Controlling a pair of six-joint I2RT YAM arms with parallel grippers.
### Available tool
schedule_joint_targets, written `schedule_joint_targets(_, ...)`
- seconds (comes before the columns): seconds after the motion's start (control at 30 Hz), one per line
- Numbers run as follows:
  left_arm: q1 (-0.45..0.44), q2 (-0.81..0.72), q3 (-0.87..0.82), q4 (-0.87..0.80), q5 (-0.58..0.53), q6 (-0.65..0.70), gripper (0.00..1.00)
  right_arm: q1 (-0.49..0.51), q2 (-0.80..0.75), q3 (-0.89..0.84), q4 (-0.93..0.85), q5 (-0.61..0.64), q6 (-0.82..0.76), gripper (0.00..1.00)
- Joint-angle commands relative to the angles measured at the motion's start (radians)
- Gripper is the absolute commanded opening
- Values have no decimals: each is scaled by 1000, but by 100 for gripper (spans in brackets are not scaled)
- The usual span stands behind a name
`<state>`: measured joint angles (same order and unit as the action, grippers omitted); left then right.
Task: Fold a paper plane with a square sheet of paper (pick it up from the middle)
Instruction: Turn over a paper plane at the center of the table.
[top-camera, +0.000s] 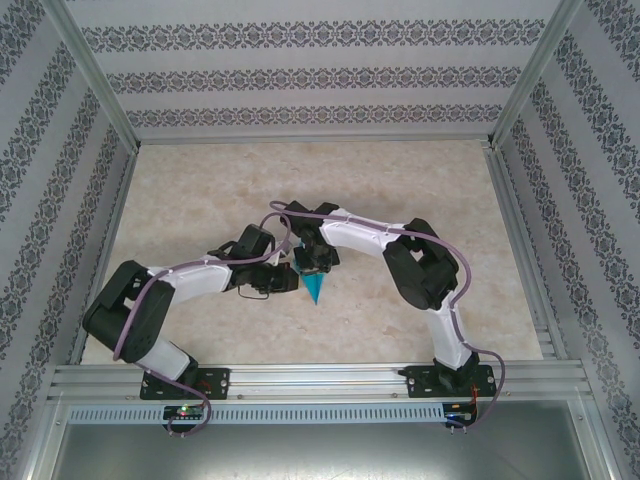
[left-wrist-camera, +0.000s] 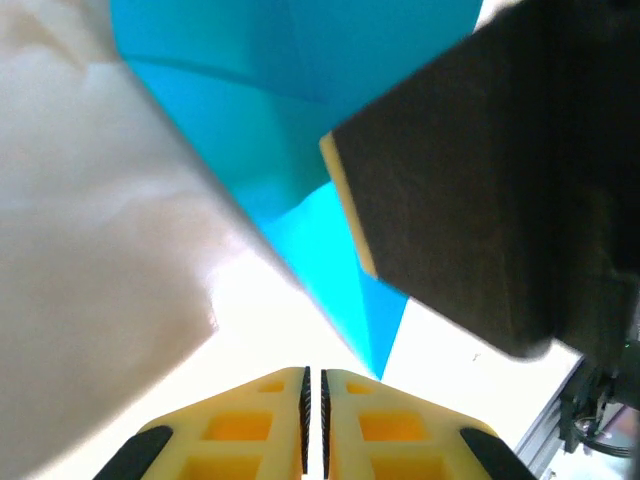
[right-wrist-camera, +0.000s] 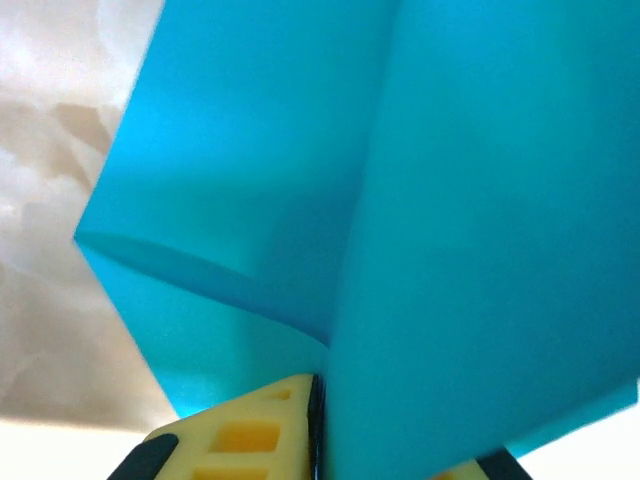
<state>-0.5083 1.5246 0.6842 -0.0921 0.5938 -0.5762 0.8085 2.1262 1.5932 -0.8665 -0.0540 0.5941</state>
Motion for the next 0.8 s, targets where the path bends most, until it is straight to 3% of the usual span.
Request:
schedule_joint_targets(0.0,13,-69,-27,-125,-73,29,15,26,49,66,-119,119,-23,11)
schedule_joint_targets(0.37,16,-179,-87,-186,-105,36,15,72,126,162,-201,252,-33,10)
schedule_joint_targets(0.77,22,-181,-98,-163,-99,38,15,82,116,179,-190,236,-35,15)
